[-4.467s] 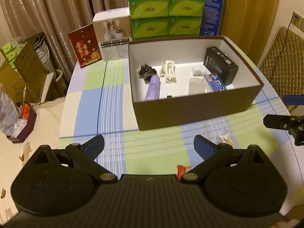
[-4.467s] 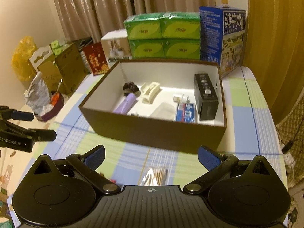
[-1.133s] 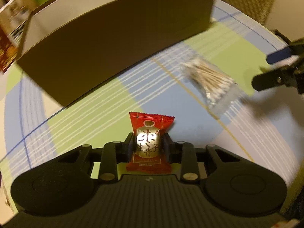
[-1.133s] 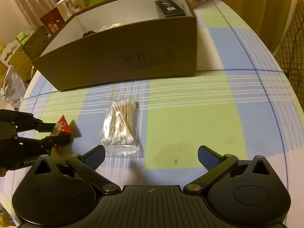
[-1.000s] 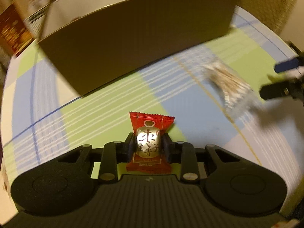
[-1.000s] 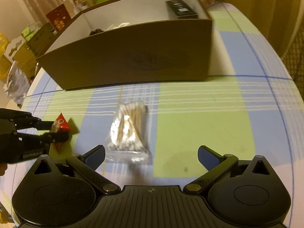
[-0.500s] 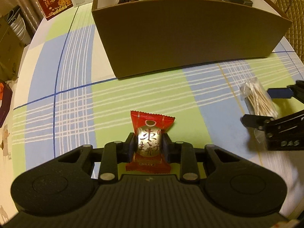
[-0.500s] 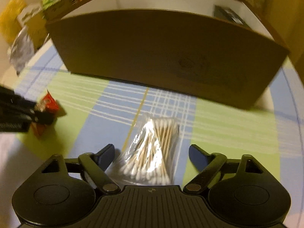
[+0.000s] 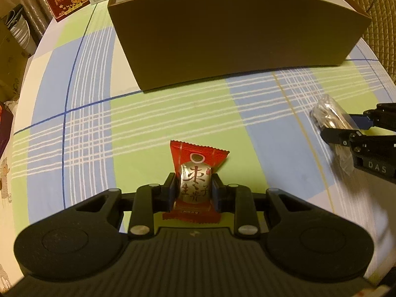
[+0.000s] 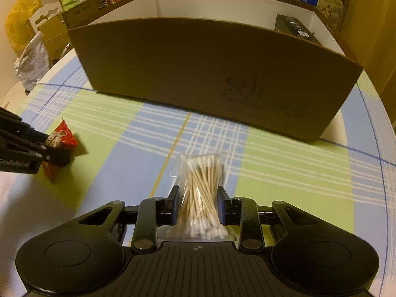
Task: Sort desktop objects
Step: 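Carry the candy packet and cotton swab bag into the cardboard box with both tools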
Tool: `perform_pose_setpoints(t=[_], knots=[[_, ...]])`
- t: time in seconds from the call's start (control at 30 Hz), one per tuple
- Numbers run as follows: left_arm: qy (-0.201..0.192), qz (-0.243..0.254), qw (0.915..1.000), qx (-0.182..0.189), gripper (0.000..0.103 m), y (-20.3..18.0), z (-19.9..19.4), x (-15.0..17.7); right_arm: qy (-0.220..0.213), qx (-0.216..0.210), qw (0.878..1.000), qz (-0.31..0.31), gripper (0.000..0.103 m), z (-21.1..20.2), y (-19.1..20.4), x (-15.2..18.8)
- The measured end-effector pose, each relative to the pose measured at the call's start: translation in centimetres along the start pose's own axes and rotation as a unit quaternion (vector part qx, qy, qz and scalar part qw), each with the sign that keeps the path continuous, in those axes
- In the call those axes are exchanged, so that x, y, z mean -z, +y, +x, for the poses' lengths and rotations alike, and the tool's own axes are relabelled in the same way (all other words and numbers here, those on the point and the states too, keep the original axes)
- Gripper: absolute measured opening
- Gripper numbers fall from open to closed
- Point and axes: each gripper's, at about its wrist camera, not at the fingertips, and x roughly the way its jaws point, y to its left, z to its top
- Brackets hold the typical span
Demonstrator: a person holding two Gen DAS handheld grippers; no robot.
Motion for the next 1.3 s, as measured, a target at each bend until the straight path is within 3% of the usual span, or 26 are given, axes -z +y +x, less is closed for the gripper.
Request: perform_pose_setpoints(t=[0.33, 0.57, 1.03, 1.3], knots=[[-0.004, 0.005, 1.0, 0.003, 0.024, -0.8, -1.2, 1.5, 0.018, -0.027, 0.999, 0.025, 0.024, -1.6, 0.3, 1.5], [-0.03, 0.009, 0.9995, 0.009, 0.023, -0.8, -3.9, 1.8, -0.001, -0.048, 0.998, 0.045, 0.023, -4.2, 0.1, 1.4], [-0.117, 0.018, 0.9928, 0.022, 0.024, -0.8, -9.6, -3.0, -0.079, -0.059, 0.995, 0.025, 0.023, -8.8, -0.5, -4.7], [-0.159, 0.031, 0.9865, 0.027, 0.023, -1.4, -11.4, -7.3, -0.121, -0.068, 0.99, 0.014, 0.023, -10.5, -1.9, -9.2]])
